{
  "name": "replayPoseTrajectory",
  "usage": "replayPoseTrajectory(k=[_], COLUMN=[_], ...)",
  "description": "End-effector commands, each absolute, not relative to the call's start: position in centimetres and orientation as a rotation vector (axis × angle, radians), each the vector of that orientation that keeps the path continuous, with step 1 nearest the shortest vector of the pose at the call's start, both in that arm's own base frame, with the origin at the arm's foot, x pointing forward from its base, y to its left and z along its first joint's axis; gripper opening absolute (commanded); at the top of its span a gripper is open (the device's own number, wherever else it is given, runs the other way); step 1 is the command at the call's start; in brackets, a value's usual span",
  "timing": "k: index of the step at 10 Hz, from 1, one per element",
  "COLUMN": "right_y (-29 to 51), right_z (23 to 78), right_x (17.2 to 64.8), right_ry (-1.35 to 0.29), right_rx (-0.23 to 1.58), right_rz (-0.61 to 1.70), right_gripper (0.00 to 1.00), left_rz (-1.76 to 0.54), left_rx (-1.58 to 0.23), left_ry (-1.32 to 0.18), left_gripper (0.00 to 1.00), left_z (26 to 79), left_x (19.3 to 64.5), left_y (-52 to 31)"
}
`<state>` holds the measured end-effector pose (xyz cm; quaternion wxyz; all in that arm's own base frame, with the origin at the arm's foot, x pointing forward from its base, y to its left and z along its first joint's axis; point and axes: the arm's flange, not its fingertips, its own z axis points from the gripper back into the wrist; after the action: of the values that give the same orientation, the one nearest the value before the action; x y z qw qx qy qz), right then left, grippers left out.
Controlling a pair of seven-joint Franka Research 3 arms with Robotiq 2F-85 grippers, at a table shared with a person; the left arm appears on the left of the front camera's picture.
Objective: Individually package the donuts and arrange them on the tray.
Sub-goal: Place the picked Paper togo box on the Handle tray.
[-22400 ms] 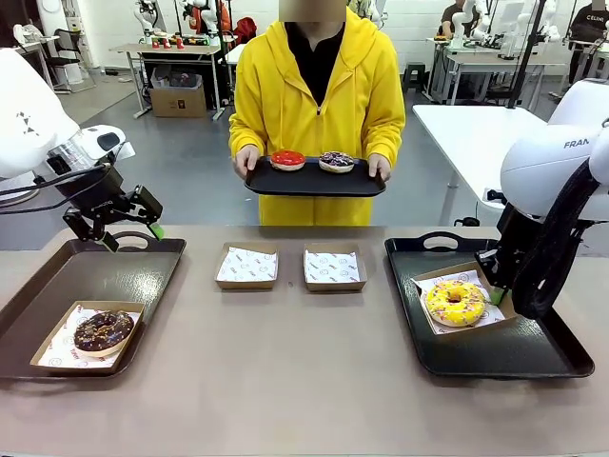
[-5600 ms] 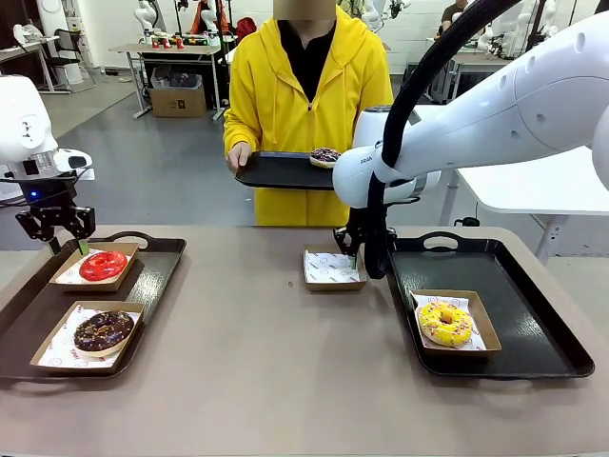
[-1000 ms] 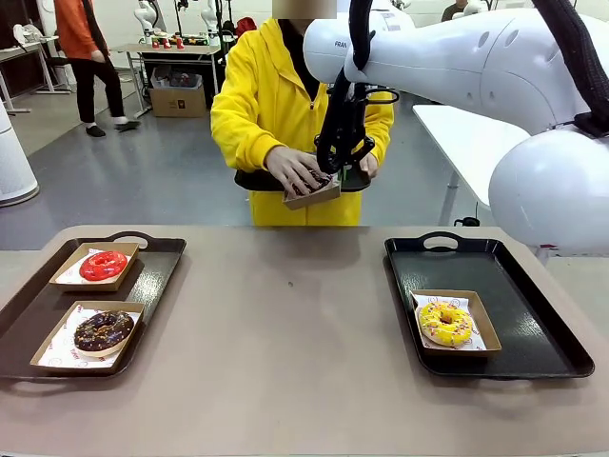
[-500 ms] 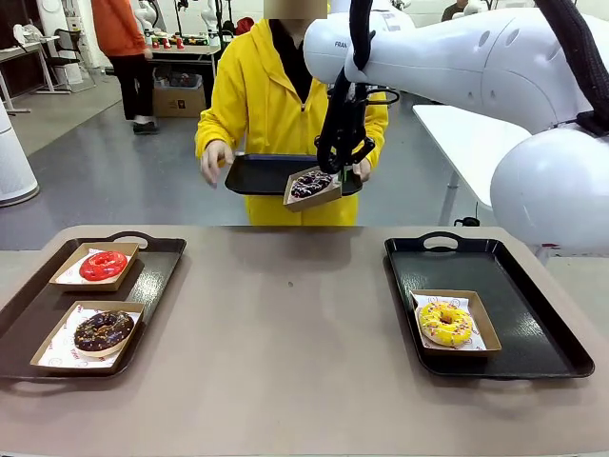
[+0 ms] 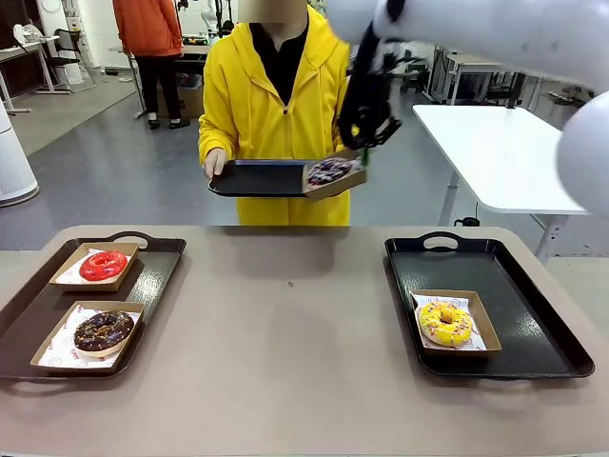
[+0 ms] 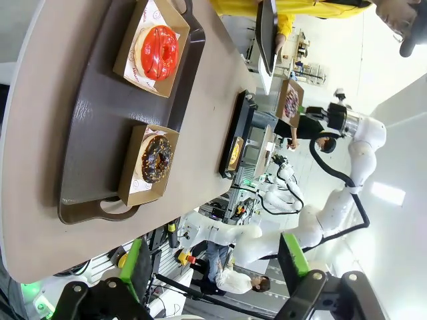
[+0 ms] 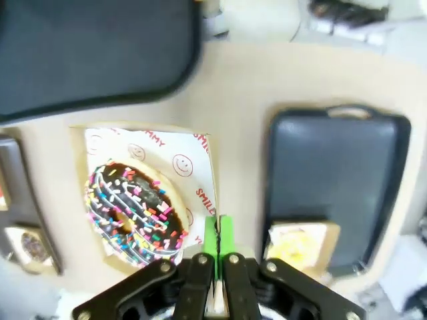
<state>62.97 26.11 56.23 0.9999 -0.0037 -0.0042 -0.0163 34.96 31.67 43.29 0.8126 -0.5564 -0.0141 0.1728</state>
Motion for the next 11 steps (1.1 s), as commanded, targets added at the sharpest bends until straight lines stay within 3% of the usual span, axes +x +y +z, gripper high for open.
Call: replayPoseTrajectory(k=[1, 6, 9, 11], right_y=[20.8, 11.6, 6.5, 4.7], right_z=[57.3, 56.4, 53.2, 50.6], right_x=[58.3, 51.2, 50.8, 51.6], right_ry=[0.018, -0.062, -0.161, -0.143], right_rx=[0.0, -0.03, -0.01, 0.038], right_rz=[-0.06, -0.02, 0.03, 0.026], right_gripper=[0.01, 0.01, 0.01, 0.01], left_rz=[0.37, 0.37, 0.37, 0.37], left_rx=[-1.19, -1.19, -1.19, -1.19], left_ry=[-0.041, -0.041, -0.041, -0.041], left_gripper=[1.0, 1.0, 1.0, 1.0], left_z=[43.5, 43.5, 43.5, 43.5], left_x=[34.5, 34.5, 34.5, 34.5], left_y=[31.4, 31.4, 31.4, 31.4])
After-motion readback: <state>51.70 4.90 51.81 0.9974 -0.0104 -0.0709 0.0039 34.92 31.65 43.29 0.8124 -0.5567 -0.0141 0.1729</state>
